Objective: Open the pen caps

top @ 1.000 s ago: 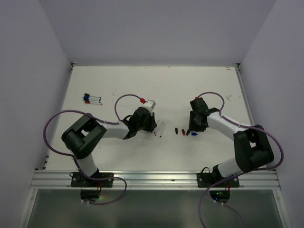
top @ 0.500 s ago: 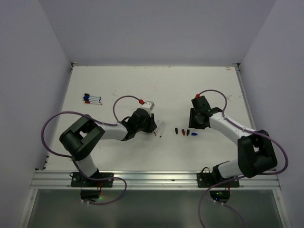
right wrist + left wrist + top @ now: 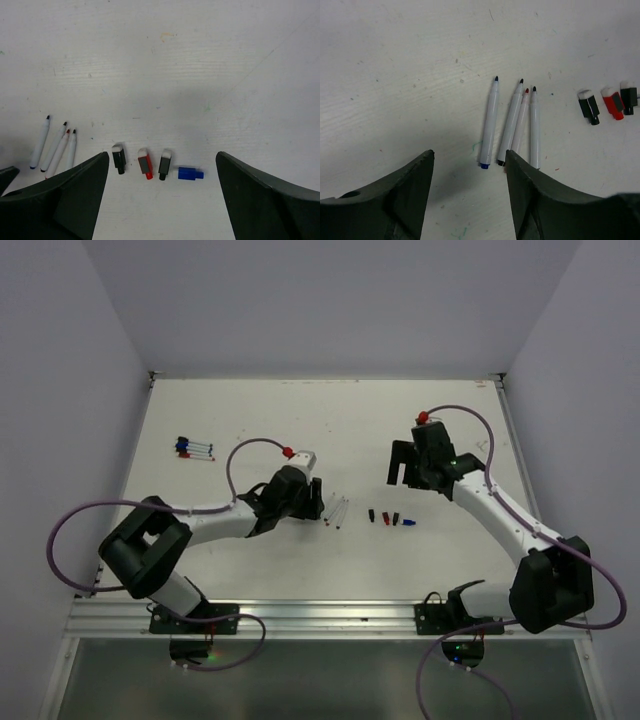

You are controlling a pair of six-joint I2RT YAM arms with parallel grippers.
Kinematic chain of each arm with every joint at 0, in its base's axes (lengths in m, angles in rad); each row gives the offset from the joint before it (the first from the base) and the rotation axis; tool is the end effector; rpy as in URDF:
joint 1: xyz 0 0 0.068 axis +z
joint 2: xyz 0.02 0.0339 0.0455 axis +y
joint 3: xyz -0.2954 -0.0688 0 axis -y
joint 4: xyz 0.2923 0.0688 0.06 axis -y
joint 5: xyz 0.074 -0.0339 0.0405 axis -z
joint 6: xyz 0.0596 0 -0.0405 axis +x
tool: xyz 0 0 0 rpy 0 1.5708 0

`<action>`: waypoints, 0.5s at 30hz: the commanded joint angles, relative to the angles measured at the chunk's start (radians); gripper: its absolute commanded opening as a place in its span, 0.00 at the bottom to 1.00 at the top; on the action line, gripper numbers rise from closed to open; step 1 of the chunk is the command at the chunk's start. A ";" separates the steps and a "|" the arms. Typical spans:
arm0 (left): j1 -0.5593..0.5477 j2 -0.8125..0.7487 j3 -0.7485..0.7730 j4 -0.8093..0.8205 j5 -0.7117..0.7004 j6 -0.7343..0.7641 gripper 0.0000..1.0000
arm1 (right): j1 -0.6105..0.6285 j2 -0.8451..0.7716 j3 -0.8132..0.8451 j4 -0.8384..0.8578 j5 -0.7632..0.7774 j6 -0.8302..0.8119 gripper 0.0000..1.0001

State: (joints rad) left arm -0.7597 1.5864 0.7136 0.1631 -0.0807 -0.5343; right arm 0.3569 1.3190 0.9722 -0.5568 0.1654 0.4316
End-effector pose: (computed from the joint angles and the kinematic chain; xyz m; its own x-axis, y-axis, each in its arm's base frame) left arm 0.2641 -0.2442 0.1366 -0.7336 -0.0032 -0.6796 0.3120 0.8867 -0.3411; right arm 0.3069 0.1040 0.2524 -0.7728 0.1522 -0.6161 0.0816 0.9866 0.1414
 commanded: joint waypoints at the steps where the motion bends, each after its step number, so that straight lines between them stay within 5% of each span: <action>1: 0.023 -0.110 0.058 -0.126 -0.161 -0.053 0.63 | -0.004 -0.023 0.063 -0.035 0.000 -0.016 0.94; 4: 0.121 -0.160 0.173 -0.453 -0.356 -0.194 0.76 | -0.004 -0.030 0.097 -0.032 -0.062 -0.007 0.99; 7: 0.289 -0.154 0.282 -0.610 -0.386 -0.294 0.77 | -0.004 -0.050 0.103 0.007 -0.133 0.015 0.99; 15: 0.637 -0.019 0.391 -0.749 -0.326 -0.473 0.78 | -0.003 -0.012 0.120 0.087 -0.351 0.076 0.97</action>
State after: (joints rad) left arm -0.1917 1.4994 1.0760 -0.4465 -0.3996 -0.8833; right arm 0.3569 1.2961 1.0534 -0.5270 -0.0540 0.4751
